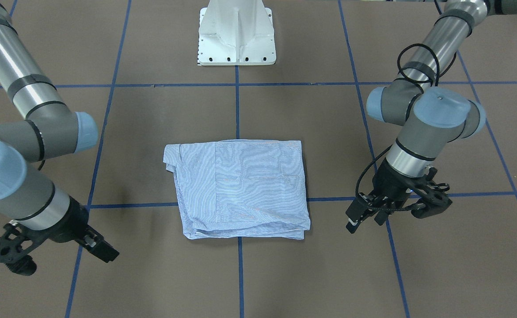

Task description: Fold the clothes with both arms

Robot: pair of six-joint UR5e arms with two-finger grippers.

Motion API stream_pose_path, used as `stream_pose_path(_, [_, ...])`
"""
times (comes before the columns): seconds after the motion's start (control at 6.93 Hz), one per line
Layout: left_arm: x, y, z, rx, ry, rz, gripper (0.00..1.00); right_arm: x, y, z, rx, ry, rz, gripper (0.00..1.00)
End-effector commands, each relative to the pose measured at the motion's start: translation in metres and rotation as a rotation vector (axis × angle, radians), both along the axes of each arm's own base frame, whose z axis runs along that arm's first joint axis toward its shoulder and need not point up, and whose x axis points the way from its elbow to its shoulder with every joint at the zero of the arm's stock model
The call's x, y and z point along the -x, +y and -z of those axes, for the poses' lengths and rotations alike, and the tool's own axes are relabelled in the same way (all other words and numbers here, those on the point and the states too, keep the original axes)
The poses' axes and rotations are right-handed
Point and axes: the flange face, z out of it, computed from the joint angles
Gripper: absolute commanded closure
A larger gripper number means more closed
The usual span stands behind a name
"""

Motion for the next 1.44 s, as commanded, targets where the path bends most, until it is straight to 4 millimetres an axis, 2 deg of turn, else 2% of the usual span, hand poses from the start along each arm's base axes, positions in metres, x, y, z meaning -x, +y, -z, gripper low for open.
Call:
stream_pose_path(0.0, [0.082, 0.019, -0.052, -0.192, -0.136, -0.158, 0.00, -0.104, 0.007, -0.085, -0.205, 0.102, 0.164, 0.00])
stream_pose_path(0.14, [0.133, 0.029, -0.097, -0.264, -0.220, -0.228, 0.00, -0.162, 0.006, -0.109, -0.252, 0.125, 0.218, 0.00])
stream_pose_path(0.29, [0.181, 0.040, -0.142, -0.327, -0.312, -0.286, 0.00, -0.205, 0.035, -0.144, -0.301, 0.172, 0.286, 0.00])
stream_pose_path(0.43, [0.230, 0.059, -0.184, -0.384, -0.361, -0.362, 0.00, -0.248, 0.064, -0.176, -0.311, 0.202, 0.309, 0.00])
stream_pose_path(0.58, [0.284, 0.067, -0.197, -0.383, -0.318, -0.364, 0.00, -0.266, 0.108, -0.206, -0.301, 0.212, 0.330, 0.00])
stream_pose_path(0.72, [0.319, 0.083, -0.210, -0.358, -0.267, -0.352, 0.00, -0.279, 0.138, -0.222, -0.283, 0.216, 0.328, 0.00])
stream_pose_path(0.87, [0.341, 0.096, -0.211, -0.353, -0.266, -0.321, 0.00, -0.284, 0.149, -0.232, -0.266, 0.218, 0.327, 0.00])
stream_pose_path(1.01, [0.344, 0.108, -0.211, -0.356, -0.264, -0.321, 0.00, -0.299, 0.153, -0.238, -0.259, 0.223, 0.309, 0.00])
stream_pose_path(1.15, [0.347, 0.135, -0.223, -0.394, -0.297, -0.361, 0.00, -0.305, 0.155, -0.241, -0.266, 0.227, 0.314, 0.00])
stream_pose_path(1.3, [0.347, 0.139, -0.226, -0.376, -0.299, -0.369, 0.00, -0.307, 0.159, -0.245, -0.266, 0.229, 0.327, 0.00])
